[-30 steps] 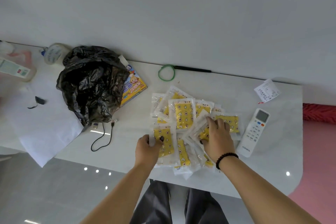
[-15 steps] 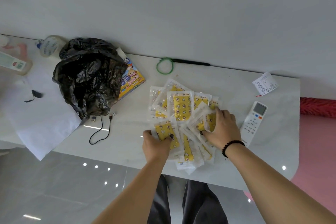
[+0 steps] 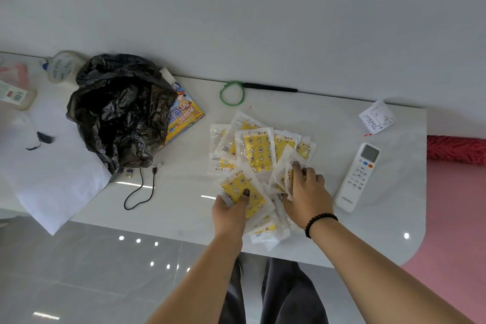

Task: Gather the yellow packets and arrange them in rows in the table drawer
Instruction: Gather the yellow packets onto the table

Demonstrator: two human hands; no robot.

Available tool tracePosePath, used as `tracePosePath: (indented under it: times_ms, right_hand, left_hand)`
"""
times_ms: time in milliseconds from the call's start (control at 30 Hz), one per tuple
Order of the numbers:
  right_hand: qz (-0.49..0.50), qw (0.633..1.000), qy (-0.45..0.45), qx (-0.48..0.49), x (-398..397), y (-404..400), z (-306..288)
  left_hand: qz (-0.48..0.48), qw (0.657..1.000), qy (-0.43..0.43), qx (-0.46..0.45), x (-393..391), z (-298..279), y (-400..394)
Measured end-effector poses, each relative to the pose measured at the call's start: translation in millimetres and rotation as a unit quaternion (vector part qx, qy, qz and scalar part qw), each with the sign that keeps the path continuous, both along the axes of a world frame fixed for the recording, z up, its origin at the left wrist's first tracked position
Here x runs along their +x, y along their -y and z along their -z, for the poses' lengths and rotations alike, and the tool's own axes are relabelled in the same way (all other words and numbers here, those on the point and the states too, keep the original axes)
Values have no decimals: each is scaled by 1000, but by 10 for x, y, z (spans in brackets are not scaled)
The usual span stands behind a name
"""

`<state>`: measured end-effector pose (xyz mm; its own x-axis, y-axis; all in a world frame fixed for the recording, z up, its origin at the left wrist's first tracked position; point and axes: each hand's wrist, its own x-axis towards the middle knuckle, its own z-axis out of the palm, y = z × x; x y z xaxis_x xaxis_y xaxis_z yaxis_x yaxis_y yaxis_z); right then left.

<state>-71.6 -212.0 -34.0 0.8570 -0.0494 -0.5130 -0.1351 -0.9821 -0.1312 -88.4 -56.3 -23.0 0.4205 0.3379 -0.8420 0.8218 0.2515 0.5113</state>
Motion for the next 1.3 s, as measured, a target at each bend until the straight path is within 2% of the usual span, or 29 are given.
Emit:
tracePosePath:
  times_ms: [100,200,333,433,533,600,733,833,1033,1100,1167,1233,1300]
  right_hand:
    - [67,994,3,83,80,62,-69]
    - [150,973,23,175,91,94,-177]
    - [218,951,67,209,30,65,-370]
    - [178,959,85,203,-69,-72,-568]
    - [57,970,151,181,-215,-285,-832]
    - [13,966,178,187,-268,-367,-1072]
    - [-44,956,236,166,-234,-373,-1556]
    - [-77,949,259,165,-217,-318,-1925]
    - [-116,940,239,216,-216,-207,-2787]
    - [-125,934,210,262,-212,-179,-3106]
    - [-100,917,149,356,-196,-158,-3445]
    - [-38,879,111,463,-180,-116,-3732]
    - [-8,842,127,524,-154,-91,-3961]
  left_hand:
    - [-1,1000,3,-13,-12,-31,-17]
    - [-8,1000,4,-24,-14,-84,-29]
    - [-4,999,14,-34,-1,-215,-20]
    - [5,998,34,-50,39,-388,16]
    - [-2,993,66,-93,107,-643,70]
    - [-24,985,87,-144,157,-890,87]
    - [-72,952,128,-269,232,-1492,102]
    - [-68,921,150,-353,247,-1983,88]
    - [-10,913,218,-344,275,-2790,60]
    - [5,908,250,-337,264,-3049,69]
    - [3,905,271,-328,232,-3316,67]
    - [-18,900,289,-325,157,-3547,36]
    - [-51,895,305,-322,57,-3759,-28]
